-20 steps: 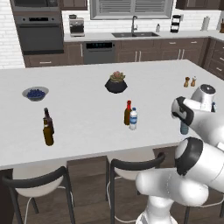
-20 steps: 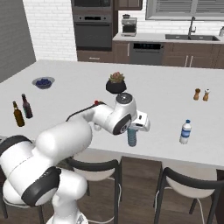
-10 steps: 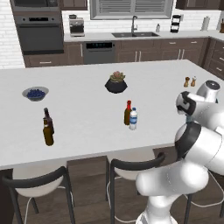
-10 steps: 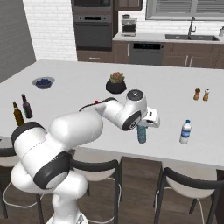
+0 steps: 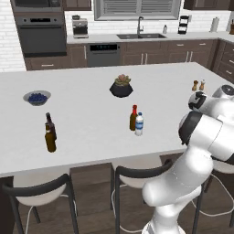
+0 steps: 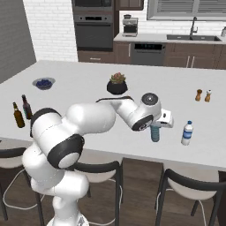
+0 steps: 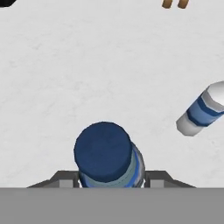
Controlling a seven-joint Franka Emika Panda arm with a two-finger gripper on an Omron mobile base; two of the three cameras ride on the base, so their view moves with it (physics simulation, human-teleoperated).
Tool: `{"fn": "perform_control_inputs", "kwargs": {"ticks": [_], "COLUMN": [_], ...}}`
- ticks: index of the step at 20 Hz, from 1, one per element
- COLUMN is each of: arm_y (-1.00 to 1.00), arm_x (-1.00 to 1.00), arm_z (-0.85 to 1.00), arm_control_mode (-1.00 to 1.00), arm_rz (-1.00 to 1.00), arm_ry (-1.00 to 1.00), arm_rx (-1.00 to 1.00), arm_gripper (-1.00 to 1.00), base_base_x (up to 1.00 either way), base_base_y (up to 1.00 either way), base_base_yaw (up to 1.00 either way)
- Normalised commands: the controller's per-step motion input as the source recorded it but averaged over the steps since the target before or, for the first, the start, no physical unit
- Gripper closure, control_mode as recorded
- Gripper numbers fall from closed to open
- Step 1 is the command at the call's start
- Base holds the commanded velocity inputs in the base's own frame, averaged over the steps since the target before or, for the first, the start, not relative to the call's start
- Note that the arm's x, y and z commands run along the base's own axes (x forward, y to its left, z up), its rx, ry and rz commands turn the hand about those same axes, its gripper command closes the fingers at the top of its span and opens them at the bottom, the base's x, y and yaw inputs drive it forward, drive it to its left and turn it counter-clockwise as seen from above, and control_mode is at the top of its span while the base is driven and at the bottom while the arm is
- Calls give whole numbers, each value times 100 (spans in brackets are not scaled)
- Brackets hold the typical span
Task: Move the plastic bottles in the middle to the plastics group, and the glass bottles in the middle to the glass group.
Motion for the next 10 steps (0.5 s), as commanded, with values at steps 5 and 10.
{"fn": "perform_control_inputs", "kwargs": {"ticks": [5,10], "arm_y": [-35,-20], "arm_x": [32,17], "arm_z": [0,0], "arm_control_mode": [-100,-100], "arm_rz": [0,0], "arm_ry": [0,0], "arm_rx": [0,0], "arm_gripper": [100,100], "base_base_x": [0,0], "base_base_y": [0,0], "base_base_yaw": [0,0]}}
